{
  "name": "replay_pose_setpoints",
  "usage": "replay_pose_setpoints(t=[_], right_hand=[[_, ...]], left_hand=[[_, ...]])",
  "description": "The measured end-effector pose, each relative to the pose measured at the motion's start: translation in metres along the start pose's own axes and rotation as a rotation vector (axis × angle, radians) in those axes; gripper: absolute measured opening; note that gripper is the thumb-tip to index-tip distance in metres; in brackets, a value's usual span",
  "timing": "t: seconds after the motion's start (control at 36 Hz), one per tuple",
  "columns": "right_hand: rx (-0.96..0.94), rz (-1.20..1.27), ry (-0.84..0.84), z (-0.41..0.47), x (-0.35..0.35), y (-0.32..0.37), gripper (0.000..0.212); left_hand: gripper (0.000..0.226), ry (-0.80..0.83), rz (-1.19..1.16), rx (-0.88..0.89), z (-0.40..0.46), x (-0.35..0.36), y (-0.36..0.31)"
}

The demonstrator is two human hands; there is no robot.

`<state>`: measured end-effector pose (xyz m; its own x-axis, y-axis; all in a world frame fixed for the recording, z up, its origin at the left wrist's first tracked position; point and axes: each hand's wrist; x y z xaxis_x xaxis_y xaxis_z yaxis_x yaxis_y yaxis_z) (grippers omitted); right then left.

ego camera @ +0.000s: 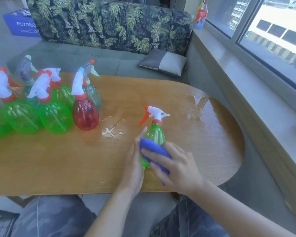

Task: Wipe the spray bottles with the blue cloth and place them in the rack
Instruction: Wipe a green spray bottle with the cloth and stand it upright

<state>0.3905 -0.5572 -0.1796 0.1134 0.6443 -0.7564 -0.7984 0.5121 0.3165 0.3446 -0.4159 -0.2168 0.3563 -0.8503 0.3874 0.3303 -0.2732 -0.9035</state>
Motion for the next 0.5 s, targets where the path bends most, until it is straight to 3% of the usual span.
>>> replay_pose_setpoints(t=[0.08, 0.17, 0.28, 0.36, 0.42, 0.5], right_hand=[[-0.199, -0.068, 0.052, -0.009, -0.006, -0.002, 0.029], [-0.237, -0.049, 0.029, -0.005, -0.015, -0.006, 0.027], [0.123, 0.069, -0.091, 0.023, -0.021, -0.009, 0.033], [0.414, 0.055, -0.031, 0.037, -0.010, -0.010, 0.039], [0.469, 0.045, 0.012, 0.033, 0.000, -0.009, 0.042], [0.339, 0.041, -0.010, 0.017, 0.003, -0.003, 0.038]], left_hand=[[0.049, 0.019, -0.044, -0.022, -0.001, 0.002, -0.004], [0.050, 0.036, -0.068, -0.030, -0.003, 0.003, -0.002], [0.055, 0.040, -0.021, -0.014, -0.003, 0.002, 0.001], [0.052, 0.050, 0.001, -0.009, -0.001, 0.000, 0.004], [0.053, 0.061, 0.015, 0.001, 0.000, -0.001, 0.006], [0.055, 0.049, -0.014, -0.010, 0.000, 0.000, 0.005]])
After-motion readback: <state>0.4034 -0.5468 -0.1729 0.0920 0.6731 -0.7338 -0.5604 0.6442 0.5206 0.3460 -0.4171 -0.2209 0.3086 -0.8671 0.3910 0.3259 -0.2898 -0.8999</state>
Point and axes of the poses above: each hand's wrist, its own z-axis towards the middle knuckle, its own x-axis out of the palm, y = z × x, and after that the axes turned 11 degrees about x, right-handed
